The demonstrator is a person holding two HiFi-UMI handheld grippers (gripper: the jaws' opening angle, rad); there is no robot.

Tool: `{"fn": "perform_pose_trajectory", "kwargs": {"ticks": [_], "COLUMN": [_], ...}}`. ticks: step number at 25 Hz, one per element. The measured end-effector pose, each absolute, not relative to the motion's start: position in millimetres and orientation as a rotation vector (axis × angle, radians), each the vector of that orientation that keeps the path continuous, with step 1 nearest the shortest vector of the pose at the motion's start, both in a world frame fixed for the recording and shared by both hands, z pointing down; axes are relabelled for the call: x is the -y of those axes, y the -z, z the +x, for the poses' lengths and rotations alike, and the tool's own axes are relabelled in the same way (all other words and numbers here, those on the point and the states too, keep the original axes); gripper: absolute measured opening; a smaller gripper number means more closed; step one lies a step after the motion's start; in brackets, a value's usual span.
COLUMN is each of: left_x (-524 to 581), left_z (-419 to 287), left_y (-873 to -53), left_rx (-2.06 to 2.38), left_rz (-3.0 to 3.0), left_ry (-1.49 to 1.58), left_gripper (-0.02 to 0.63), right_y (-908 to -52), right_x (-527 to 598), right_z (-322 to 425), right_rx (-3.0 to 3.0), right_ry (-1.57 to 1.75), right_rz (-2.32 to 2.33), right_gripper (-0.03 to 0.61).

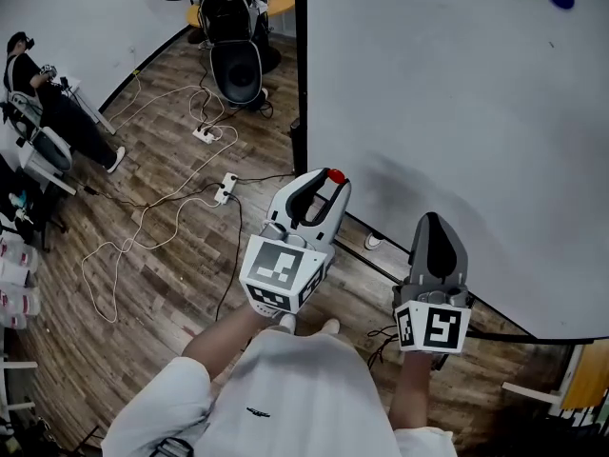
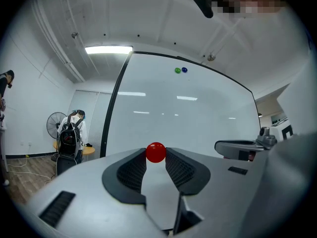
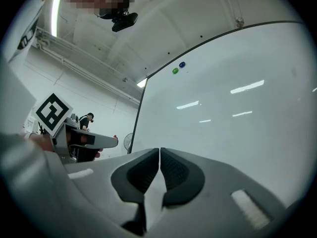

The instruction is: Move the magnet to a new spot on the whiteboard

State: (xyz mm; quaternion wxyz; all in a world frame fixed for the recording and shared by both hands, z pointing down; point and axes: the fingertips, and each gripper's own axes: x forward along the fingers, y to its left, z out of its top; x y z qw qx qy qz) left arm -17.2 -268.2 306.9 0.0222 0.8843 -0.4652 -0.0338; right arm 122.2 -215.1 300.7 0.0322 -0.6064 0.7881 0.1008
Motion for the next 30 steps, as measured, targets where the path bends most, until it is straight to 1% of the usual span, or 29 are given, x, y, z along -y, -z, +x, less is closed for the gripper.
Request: {"fn": "perform_pose_trajectory", "kwargs": {"ticks": [19, 30], "left_x": [329.9, 366.6], "left_z": [-7.6, -11.8], "left_y": [-270.5, -263.9], "left_rx": [1.51, 1.56], "left_rz": [2.744, 2.722], "left_ry": [0.149, 0.135], "left_gripper": [0.125, 0.125], "right_y": [-258.1, -255.7], "right_x": [261.6, 283.7], "right_z": [112.4, 93.0], "right_rx": [-2.394, -2.442], "right_ry": [-0.326, -0.303], "right_rz": [-1.812, -1.774], "right_gripper": [0.006, 0.006]}}
